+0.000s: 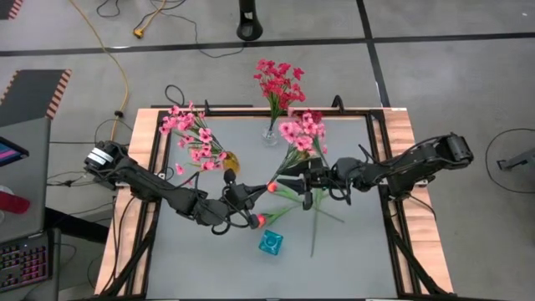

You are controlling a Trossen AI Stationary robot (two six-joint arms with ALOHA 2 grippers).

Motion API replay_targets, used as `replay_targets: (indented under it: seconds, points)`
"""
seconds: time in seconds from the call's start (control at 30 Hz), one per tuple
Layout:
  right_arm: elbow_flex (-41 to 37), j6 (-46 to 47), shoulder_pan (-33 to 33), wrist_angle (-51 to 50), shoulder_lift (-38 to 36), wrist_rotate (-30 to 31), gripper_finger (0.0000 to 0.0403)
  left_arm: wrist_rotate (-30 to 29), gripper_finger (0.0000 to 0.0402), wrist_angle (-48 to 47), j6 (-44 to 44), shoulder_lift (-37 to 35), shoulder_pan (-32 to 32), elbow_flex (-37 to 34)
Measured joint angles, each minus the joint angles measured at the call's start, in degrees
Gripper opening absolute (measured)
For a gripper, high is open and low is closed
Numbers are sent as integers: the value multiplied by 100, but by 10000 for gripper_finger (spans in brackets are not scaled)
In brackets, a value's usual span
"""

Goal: Sort flowers into vase by color
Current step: Put the pink flowers into the yellow vase

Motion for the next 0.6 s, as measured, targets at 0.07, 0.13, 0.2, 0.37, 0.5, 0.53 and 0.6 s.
replay_targets:
  seconds: [0.07, 0.13, 0.2, 0.37, 0.5, 0.53, 0.6]
  points:
    - [0, 0, -18, -1, 0, -1, 141, 80, 2, -1, 57, 0, 0, 0]
    - [0, 1, -35, 2, 0, -1, 141, 139, 2, -4, 95, 0, 0, 0]
    - [0, 2, -51, 19, 0, -3, 141, 193, 2, -4, 99, 0, 7, 0]
    - [0, 2, -51, 34, 0, -5, 141, 236, 2, -9, 227, 0, 9, 0]
    - [0, 2, -51, 50, 0, -142, 140, 289, 2, -9, 228, 0, 9, 0]
    - [0, 2, -51, 50, 0, -207, 138, 339, 2, -11, 240, 0, 9, 0]
    - [0, 2, -51, 50, 0, -318, 132, 443, 2, -19, 309, 0, 11, 0]
